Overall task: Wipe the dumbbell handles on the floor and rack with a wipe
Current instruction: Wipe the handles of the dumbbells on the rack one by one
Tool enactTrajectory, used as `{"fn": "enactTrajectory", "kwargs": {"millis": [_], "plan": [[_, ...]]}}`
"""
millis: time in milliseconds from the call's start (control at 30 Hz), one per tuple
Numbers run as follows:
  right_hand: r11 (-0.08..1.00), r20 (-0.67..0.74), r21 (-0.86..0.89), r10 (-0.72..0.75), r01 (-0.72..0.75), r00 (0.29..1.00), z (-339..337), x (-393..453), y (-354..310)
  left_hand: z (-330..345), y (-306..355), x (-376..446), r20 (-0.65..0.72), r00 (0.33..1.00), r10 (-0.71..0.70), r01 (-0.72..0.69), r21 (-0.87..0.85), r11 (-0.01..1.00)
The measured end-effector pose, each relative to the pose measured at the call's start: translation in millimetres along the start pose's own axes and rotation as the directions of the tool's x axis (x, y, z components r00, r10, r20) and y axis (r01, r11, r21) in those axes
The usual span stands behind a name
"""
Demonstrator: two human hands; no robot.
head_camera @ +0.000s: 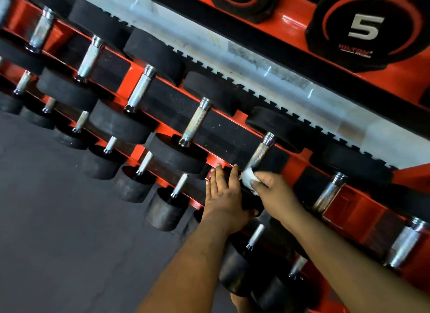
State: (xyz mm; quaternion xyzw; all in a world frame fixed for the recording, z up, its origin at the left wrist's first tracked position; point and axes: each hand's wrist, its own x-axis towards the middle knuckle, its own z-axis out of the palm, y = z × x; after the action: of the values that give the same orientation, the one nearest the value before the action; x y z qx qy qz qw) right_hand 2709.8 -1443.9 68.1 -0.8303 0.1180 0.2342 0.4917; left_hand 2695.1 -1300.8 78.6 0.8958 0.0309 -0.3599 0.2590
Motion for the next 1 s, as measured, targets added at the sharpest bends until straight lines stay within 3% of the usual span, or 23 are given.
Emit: {"fn": "enactTrajectory", "kwargs": {"millis": [67,100,167,267,333,400,533,633,767,833,900,1000], "plan": [[0.956,-0.101,-0.169,-0.260,0.241,0.960,-7.5,9.7,-11.6,-0.3,-0.1,1.3,0.002,1.000,0.004,-0.004,-0.002,1.000],[0.874,-0.111,-0.335,-0.407,0.352,0.906,-9.5,20.1,-13.6,0.0,-0.5,1.3,0.004,1.000,0.010,-0.010,-0.005,1.000],[0.573,0.049,-0.689,-0.574,0.444,0.818,-11.7,41.3,-8.6,0.9,-2.0,0.1,-0.003,1.000,0.022,-0.023,-0.011,1.000],[0.199,0.394,-0.851,-0.371,0.486,0.841,-6.8,48.6,4.0,1.4,-3.7,-1.3,-0.026,0.998,0.051,-0.052,-0.028,0.998],[0.133,0.521,-0.817,-0.245,0.561,0.818,-7.8,42.9,6.3,1.0,-4.8,-1.9,-0.052,0.997,0.064,-0.066,-0.031,0.997],[0.130,0.590,-0.756,-0.291,0.642,0.754,-17.7,32.1,4.1,1.9,-3.9,-6.1,-0.072,0.994,0.086,-0.088,-0.027,0.996],[0.298,0.490,-0.740,-0.376,0.603,0.786,-37.2,8.3,7.6,0.6,-20.2,-8.3,-0.126,0.977,0.170,-0.170,0.004,0.985],[0.567,0.227,-0.680,-0.441,0.465,0.868,-27.4,0.7,-7.8,-9.6,-40.8,-8.7,-0.230,0.935,0.270,-0.256,0.089,0.963],[0.763,-0.098,-0.523,-0.496,0.379,0.863,13.0,25.1,-43.5,-41.7,-80.4,4.3,-0.512,0.808,0.290,-0.259,0.133,0.957],[0.801,-0.167,-0.423,-0.528,0.423,0.832,36.0,43.2,-61.3,-63.2,-101.2,14.7,-0.552,0.798,0.242,-0.189,0.151,0.970],[0.812,-0.206,-0.380,-0.541,0.443,0.815,55.8,60.9,-78.8,-84.2,-116.5,25.1,-0.508,0.844,0.172,-0.141,0.100,0.985],[0.732,-0.145,-0.448,-0.626,0.513,0.766,83.4,91.3,-94.7,-108.7,-129.2,41.4,-0.402,0.910,0.103,-0.110,0.004,0.994]]}}
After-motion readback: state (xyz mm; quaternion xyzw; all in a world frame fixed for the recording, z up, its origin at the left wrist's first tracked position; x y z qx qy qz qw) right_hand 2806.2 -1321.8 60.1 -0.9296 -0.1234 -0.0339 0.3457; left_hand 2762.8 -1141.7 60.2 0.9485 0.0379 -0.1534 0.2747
